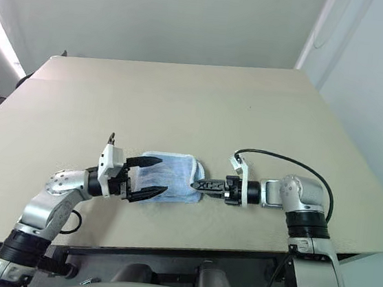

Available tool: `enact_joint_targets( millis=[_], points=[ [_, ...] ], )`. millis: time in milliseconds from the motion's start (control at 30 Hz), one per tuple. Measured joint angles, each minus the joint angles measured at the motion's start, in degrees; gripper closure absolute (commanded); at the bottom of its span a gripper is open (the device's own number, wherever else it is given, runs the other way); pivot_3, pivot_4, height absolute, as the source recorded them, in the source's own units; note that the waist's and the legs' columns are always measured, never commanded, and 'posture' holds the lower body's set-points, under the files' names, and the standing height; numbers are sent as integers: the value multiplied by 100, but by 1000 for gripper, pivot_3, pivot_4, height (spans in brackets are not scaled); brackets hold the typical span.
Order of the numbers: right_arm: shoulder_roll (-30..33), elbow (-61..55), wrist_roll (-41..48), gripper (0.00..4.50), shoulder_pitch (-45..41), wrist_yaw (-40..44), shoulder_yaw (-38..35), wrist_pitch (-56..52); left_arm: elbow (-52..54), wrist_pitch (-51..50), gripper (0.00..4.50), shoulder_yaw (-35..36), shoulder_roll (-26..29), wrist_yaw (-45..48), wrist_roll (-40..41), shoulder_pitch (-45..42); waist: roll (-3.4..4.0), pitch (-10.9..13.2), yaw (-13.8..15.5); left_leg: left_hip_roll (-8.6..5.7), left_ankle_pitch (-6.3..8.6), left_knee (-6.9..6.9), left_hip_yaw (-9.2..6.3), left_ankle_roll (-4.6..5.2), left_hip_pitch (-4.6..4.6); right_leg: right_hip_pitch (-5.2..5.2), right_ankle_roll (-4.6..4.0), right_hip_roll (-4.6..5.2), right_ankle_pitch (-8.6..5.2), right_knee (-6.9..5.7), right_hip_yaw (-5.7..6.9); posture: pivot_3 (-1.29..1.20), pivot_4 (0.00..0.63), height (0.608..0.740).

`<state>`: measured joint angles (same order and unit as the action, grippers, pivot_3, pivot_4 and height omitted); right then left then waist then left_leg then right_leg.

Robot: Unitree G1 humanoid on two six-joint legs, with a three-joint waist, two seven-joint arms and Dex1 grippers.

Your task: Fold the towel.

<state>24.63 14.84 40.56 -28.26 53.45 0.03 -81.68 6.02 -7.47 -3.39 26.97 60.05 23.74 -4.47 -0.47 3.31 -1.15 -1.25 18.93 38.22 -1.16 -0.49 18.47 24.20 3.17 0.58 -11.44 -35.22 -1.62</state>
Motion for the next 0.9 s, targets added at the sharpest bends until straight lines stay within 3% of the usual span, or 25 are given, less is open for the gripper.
enact_joint_targets(
  millis=[800,900],
  points=[
    [-810,876,-50,0,-602,-335,133,162,360,-80,237,211,171,-370,58,336,-4,-3,-265,8,0,-3,-5,0,-3,2,2,-4,4,-9,6,0,0,740],
    [-843,942,-101,981,-613,-370,156,168,360,-75,199,210,172,-394,52,335,-3,-2,-279,7,0,-3,-5,0,-1,4,2,-4,4,-9,6,0,0,740]
  ],
)
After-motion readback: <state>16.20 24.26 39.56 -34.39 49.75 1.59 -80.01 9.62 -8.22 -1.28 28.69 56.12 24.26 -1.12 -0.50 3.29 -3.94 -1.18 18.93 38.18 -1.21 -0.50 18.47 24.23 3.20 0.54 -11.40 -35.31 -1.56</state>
